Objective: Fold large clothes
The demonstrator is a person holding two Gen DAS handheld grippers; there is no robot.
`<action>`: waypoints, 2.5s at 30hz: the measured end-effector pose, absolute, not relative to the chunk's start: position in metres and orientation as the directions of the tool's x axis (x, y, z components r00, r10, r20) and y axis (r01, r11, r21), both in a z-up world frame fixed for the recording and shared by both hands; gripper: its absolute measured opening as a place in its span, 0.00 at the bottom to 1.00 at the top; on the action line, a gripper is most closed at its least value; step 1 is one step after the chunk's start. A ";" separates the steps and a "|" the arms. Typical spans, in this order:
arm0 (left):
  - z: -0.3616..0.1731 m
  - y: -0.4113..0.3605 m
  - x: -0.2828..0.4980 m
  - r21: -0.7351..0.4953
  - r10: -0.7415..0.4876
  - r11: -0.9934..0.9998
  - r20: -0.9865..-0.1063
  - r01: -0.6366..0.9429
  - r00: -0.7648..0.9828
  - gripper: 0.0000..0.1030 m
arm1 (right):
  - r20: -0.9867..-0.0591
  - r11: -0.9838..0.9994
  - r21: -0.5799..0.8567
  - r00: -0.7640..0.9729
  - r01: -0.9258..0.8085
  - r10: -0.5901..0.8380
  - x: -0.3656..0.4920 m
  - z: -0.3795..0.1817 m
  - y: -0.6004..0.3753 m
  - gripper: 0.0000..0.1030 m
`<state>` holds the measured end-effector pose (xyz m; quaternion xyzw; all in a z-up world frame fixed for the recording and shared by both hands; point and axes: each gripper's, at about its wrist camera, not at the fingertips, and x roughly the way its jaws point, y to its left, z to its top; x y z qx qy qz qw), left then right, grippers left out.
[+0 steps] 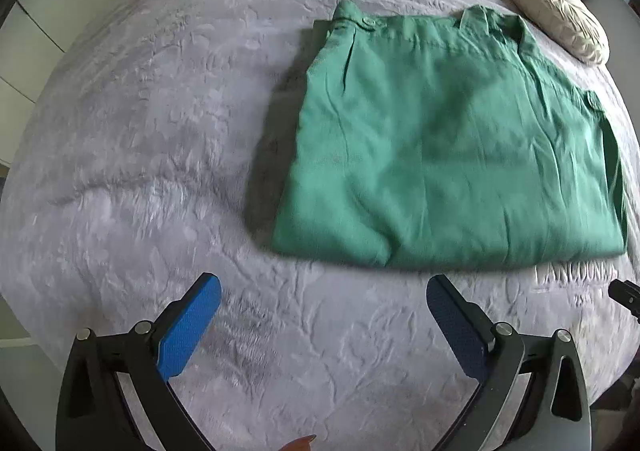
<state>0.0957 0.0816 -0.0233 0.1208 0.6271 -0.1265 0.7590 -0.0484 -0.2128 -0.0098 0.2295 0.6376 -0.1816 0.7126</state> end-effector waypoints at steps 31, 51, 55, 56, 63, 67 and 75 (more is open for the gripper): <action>-0.049 0.109 0.100 0.035 -0.015 0.926 -0.991 0.375 0.130 1.00 | -0.858 0.618 0.501 0.258 0.606 0.443 -0.020 -0.054 -0.132 1.00; -0.076 0.140 0.134 -0.018 -0.047 0.943 -0.996 0.333 0.080 1.00 | -0.776 0.480 0.574 0.255 0.663 0.577 0.005 -0.090 -0.116 1.00; -0.071 0.142 0.155 -0.036 -0.077 0.948 -0.990 0.317 0.118 1.00 | -0.763 0.472 0.598 0.279 0.648 0.583 0.011 -0.089 -0.114 1.00; -0.070 0.140 0.164 -0.032 -0.077 0.948 -0.988 0.317 0.131 1.00 | -0.758 0.469 0.606 0.287 0.642 0.585 0.013 -0.089 -0.113 1.00; -0.108 0.132 0.207 0.041 -0.010 0.951 -0.987 0.308 0.161 1.00 | -0.756 0.482 0.616 0.295 0.623 0.584 0.026 -0.088 -0.109 1.00; -0.120 0.138 0.211 0.036 -0.008 0.946 -0.991 0.321 0.133 1.00 | -0.732 0.443 0.648 0.347 0.620 0.586 0.025 -0.086 -0.114 1.00; -0.112 0.170 0.205 -0.037 -0.083 0.939 -0.989 0.343 0.120 1.00 | -0.600 0.272 0.757 0.467 0.594 0.650 0.036 -0.105 -0.110 1.00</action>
